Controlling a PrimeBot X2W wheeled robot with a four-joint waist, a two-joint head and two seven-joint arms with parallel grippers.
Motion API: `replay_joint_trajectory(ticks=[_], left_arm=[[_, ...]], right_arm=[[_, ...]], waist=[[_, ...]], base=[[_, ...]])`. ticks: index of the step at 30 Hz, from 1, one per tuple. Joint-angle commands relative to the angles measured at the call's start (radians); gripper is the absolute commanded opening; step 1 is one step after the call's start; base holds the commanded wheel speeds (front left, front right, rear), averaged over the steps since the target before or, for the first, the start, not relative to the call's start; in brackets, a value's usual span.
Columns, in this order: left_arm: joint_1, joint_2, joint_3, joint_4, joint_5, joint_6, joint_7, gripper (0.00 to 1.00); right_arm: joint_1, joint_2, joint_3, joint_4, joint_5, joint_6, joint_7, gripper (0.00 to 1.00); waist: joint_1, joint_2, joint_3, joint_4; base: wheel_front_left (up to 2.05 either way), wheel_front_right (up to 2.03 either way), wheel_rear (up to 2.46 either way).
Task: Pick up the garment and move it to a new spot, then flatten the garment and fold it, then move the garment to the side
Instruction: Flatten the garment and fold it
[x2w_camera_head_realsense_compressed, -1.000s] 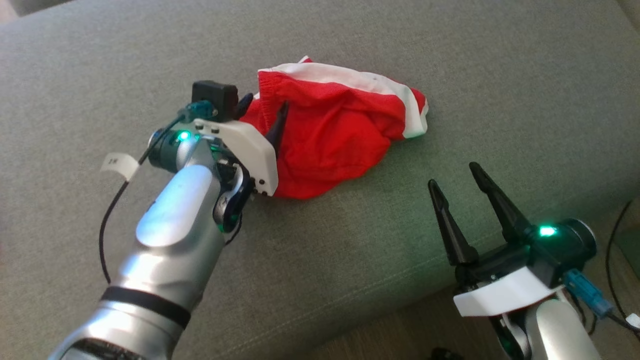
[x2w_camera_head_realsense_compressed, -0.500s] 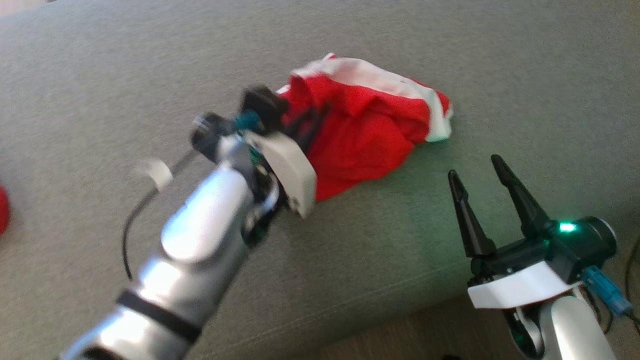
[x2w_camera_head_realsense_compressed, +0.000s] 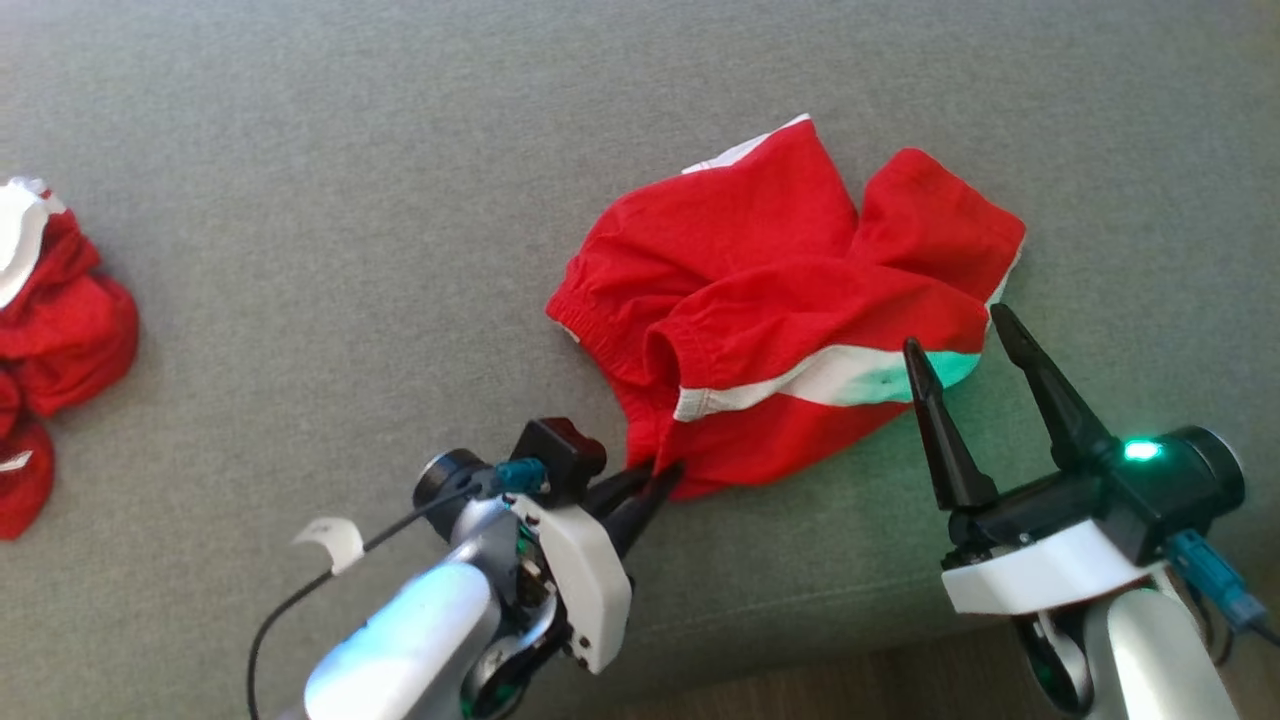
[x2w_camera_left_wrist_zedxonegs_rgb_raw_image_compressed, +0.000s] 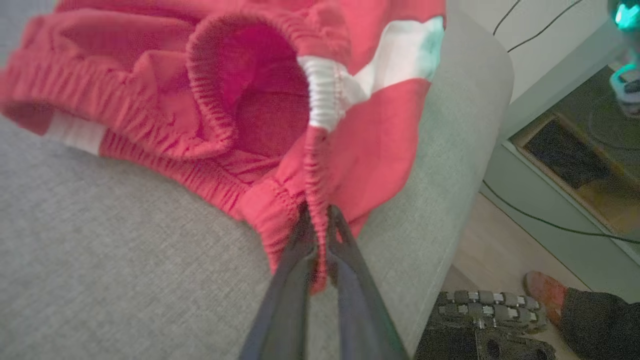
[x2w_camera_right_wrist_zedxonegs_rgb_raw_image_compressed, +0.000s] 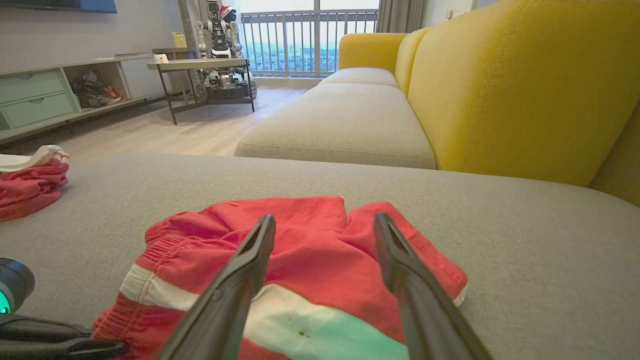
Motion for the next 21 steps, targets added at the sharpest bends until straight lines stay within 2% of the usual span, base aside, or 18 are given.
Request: replay_joint_trajectory(ticks=[1, 7, 19, 21], left_arm=[[-0.024, 0.007, 0.028, -0.044, -0.003, 0.008, -0.014, 1.0], [-0.017, 0.01, 0.032, -0.094, 0.005, 0.031, -0.036, 1.0], [-0.042, 0.021, 0.033, -0.126, 0.005, 0.05, -0.003, 1.0], [-0.044, 0.025, 0.034, -0.129, 0.004, 0.053, 0.002, 0.77]], right_arm=[[-0.025, -0.008, 0.022, -0.035, -0.005, 0.0, -0.009, 1.0], [-0.024, -0.008, 0.023, -0.035, -0.012, 0.0, -0.009, 1.0], [-0.026, -0.008, 0.023, -0.041, -0.004, 0.0, -0.009, 1.0], [-0.028, -0.008, 0.018, -0.044, -0.001, 0.0, -0.009, 1.0]], waist=[[0.0, 0.0, -0.003, 0.002], [0.0, 0.0, -0.015, -0.006], [0.0, 0.0, -0.007, -0.046], [0.0, 0.0, -0.002, -0.051]], base=[[0.0, 0.0, 0.0], [0.0, 0.0, 0.0], [0.0, 0.0, 0.0], [0.0, 0.0, 0.0]])
